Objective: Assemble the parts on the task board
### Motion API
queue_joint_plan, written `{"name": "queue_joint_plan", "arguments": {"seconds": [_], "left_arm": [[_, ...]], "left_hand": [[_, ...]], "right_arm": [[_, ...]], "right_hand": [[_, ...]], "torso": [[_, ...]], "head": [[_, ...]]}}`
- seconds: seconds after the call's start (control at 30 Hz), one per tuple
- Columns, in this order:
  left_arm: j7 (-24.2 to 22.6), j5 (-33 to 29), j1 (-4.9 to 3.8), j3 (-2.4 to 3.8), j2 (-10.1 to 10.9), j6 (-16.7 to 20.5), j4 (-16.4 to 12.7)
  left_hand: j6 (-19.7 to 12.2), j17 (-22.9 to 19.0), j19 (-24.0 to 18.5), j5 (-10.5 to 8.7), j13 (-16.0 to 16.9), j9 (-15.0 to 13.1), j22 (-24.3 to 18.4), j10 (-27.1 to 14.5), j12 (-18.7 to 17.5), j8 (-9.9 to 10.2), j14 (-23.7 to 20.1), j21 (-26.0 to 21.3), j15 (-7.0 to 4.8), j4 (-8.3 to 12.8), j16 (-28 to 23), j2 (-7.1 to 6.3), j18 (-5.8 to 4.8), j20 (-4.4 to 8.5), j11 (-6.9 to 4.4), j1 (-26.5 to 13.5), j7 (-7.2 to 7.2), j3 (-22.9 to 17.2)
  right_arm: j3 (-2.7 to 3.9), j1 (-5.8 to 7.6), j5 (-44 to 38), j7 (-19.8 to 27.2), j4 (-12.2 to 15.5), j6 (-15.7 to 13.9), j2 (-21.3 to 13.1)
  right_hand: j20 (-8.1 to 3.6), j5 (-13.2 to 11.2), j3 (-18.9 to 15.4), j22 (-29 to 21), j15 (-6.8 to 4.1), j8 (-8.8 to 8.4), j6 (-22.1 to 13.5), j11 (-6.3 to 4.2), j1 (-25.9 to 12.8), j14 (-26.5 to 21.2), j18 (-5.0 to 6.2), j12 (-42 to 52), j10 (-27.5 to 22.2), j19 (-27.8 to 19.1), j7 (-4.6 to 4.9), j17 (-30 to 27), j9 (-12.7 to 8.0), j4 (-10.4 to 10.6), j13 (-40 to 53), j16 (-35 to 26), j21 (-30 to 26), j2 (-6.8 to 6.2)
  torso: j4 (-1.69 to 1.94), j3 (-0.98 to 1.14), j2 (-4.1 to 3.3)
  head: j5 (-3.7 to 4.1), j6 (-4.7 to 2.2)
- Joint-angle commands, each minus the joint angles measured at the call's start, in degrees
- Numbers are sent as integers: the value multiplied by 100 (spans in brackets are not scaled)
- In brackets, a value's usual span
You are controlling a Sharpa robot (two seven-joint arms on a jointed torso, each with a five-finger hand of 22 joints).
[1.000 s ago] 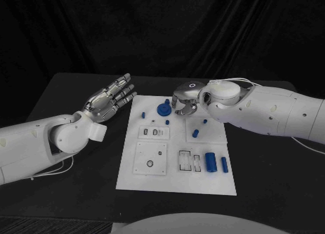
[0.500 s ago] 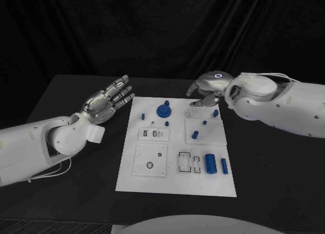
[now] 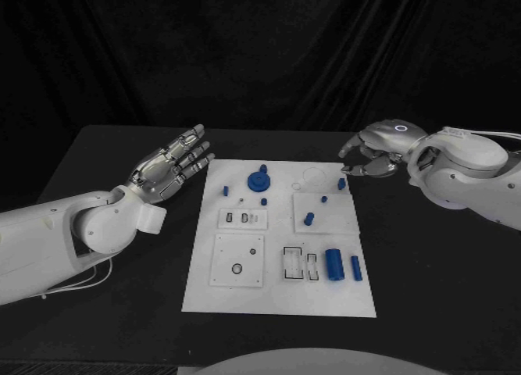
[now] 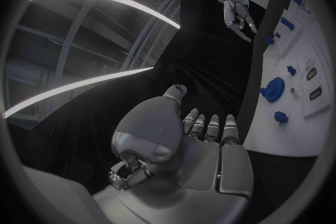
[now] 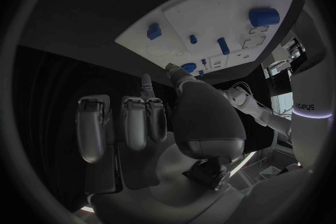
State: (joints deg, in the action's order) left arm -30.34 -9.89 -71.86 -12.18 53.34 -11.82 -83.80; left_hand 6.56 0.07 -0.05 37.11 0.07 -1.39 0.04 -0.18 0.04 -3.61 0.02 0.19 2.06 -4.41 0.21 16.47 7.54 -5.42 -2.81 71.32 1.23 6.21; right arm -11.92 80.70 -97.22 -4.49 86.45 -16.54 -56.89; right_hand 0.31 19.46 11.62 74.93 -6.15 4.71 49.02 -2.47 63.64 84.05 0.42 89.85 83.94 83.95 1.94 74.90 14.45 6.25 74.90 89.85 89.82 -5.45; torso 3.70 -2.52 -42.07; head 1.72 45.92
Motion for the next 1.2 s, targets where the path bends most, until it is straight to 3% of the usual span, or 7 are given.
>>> {"name": "queue_joint_plan", "arguments": {"seconds": [0.03,0.1,0.3,0.63,0.73,0.87,1.2], "left_arm": [[-99,48,-8,4,-7,-100,5],[-100,48,-7,4,-14,-111,11],[-105,48,-4,4,-23,-130,14],[-100,48,-1,4,-27,-143,28],[-94,48,-1,4,-25,-147,32],[-88,48,0,3,-27,-153,44],[-79,48,1,3,-32,-170,46]], "left_hand": [[1,-7,5,25,-7,-6,-4,18,-4,-18,-2,-19,33,34,-21,-4,-13,-37,38,-51,-42,6],[1,-7,5,25,-7,-6,-4,18,-4,-18,-2,-19,33,34,-21,-4,-13,-37,38,-51,-42,6],[-4,-7,5,28,-7,-4,-4,18,-4,-15,-2,-19,33,37,-21,-3,-13,-37,39,-53,-42,4],[-6,-7,5,32,-7,-4,-4,18,-4,-14,-2,-19,34,42,-21,-1,-13,-37,40,-55,-41,1],[-6,-7,5,32,-7,-4,-4,18,-4,-14,-2,-19,34,42,-21,-1,-13,-37,40,-55,-41,1],[-6,-7,5,32,-7,-4,-4,18,-4,-14,-2,-19,34,42,-21,-1,-13,-37,40,-55,-41,1],[-6,-7,5,32,-7,-4,-4,18,-4,-14,-2,-19,34,42,-21,-1,-13,-37,40,-55,-41,1]], "right_arm": [[0,-109,0,-209,1,-313,-79],[0,-176,0,-195,-29,-343,-104],[-1,-307,0,-176,-100,-366,-115],[-1,-409,0,-150,-237,-390,-9],[-1,-422,0,-172,-272,-324,30],[-1,-448,0,-200,-342,-237,96],[0,-560,0,-177,-502,-258,217]], "right_hand": [[-33,73,-2,1507,-51,25,-6,-42,78,595,-42,15,606,605,-50,1510,19,37,1510,15,18,-19],[-43,218,-1,1507,-61,94,88,-55,144,595,-42,15,606,605,-66,1510,97,50,1510,15,18,-50],[-48,220,-20,1507,-66,116,100,-60,167,595,-42,15,606,605,-67,1510,142,62,1510,15,18,-87],[-56,-203,-156,1507,-69,100,-159,-52,279,595,-42,15,606,605,-48,1510,396,328,1510,15,18,-189],[-49,-307,-194,1507,-62,92,-252,-39,344,595,-42,15,606,605,-33,1510,471,415,1510,15,18,-222],[-40,-365,-225,1507,-49,116,-354,-19,416,595,-42,15,606,605,-2,1510,544,491,1510,15,18,-247],[-17,-189,-224,1507,-25,272,-410,11,539,595,-42,15,606,605,30,1510,700,574,1510,15,18,-210]], "torso": [[27,5,-15],[34,9,-25],[19,15,-14],[27,21,-20],[30,4,-19],[25,2,-14],[17,2,-9]], "head": [[18,12],[1,0],[-40,25],[-26,48],[-21,48],[-37,32],[-56,42]]}}
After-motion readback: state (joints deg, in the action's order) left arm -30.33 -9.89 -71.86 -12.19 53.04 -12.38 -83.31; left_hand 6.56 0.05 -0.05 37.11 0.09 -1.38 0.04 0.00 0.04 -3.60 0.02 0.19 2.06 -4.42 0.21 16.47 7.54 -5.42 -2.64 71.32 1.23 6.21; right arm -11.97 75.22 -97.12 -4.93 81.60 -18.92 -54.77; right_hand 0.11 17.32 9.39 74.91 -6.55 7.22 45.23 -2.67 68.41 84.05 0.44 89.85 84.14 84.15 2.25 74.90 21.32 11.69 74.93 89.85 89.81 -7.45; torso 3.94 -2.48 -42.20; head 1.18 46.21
